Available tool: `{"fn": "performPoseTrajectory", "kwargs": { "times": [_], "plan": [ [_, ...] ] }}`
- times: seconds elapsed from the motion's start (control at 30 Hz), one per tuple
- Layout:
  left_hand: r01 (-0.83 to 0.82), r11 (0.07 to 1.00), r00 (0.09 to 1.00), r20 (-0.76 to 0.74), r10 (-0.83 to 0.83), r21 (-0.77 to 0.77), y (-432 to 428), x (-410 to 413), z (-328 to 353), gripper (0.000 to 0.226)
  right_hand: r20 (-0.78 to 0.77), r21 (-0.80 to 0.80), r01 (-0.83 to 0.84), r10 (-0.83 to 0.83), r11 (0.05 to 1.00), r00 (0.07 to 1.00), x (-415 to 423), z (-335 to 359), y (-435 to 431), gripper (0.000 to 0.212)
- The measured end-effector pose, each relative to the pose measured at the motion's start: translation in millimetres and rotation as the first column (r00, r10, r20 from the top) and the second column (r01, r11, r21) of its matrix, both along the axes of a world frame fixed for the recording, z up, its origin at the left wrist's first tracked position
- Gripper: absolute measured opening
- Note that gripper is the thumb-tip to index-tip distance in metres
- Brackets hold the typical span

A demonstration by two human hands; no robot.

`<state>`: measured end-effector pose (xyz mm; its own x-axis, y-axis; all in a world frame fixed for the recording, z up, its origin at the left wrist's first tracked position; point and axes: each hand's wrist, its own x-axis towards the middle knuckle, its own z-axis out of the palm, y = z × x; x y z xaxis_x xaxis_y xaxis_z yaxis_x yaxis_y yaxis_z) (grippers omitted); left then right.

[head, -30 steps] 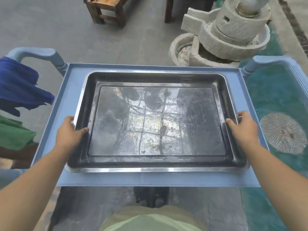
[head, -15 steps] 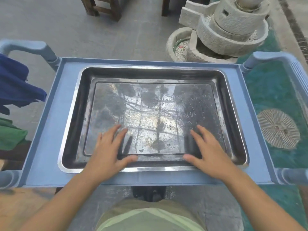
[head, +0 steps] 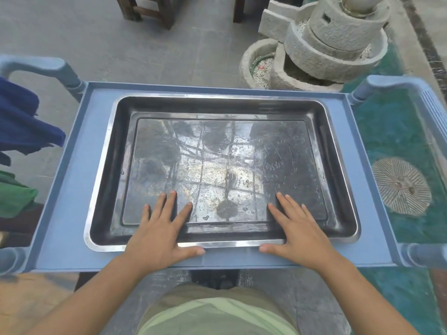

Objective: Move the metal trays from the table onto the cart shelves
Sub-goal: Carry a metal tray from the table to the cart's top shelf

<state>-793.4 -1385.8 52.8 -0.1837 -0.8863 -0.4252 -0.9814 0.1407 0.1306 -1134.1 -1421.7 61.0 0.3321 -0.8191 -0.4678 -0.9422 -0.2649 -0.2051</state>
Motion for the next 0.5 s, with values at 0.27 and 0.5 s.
{"fn": "performPoseTrajectory", "kwargs": {
  "times": [0.27,0.5],
  "plan": [
    [-0.113,0.994,0.993,-0.039,0.113,0.006,8.3,-20.4,2.4,0.118,0.104,0.102,-0.037,0.027,0.994,0.994,-10.5,7.2,-36.3,0.129],
    [-0.174,0.985,0.985,-0.021,0.174,0.004,15.9,-35.1,-0.2,0.117,0.118,0.155,-0.081,0.063,0.985,0.991,-12.9,9.5,-61.4,0.135]
  ]
}}
